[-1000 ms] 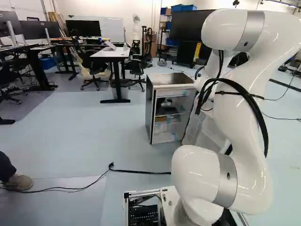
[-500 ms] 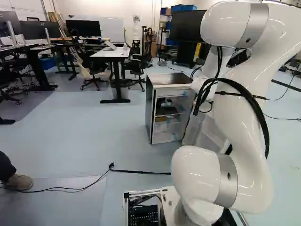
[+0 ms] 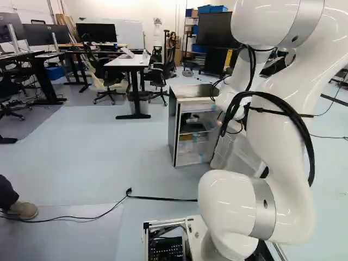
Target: Open the fridge door
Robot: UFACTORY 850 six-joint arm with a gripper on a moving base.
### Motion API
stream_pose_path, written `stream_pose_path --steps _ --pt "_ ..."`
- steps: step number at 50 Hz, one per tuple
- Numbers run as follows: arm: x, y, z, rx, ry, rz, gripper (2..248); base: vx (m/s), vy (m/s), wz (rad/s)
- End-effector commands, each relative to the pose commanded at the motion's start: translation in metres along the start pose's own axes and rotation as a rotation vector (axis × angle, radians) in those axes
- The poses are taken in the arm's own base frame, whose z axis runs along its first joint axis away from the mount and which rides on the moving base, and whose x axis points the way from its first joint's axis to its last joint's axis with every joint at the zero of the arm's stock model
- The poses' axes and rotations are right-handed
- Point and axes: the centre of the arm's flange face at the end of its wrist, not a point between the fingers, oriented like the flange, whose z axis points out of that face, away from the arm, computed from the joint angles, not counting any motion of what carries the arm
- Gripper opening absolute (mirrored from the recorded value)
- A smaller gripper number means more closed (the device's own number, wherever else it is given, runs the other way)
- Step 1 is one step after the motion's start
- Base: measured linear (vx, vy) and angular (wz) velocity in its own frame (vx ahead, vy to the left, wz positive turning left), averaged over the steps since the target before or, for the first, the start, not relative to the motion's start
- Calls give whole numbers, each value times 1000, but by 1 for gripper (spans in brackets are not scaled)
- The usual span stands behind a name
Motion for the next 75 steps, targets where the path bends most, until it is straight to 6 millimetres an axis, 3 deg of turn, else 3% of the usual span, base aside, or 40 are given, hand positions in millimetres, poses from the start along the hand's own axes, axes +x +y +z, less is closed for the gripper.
stream_pose_path --steps 32,75 --pt "-29 31 -56 221 -142 -294 247 0 0 0" --pt "-32 37 -70 292 -141 -368 247 0 0 0"
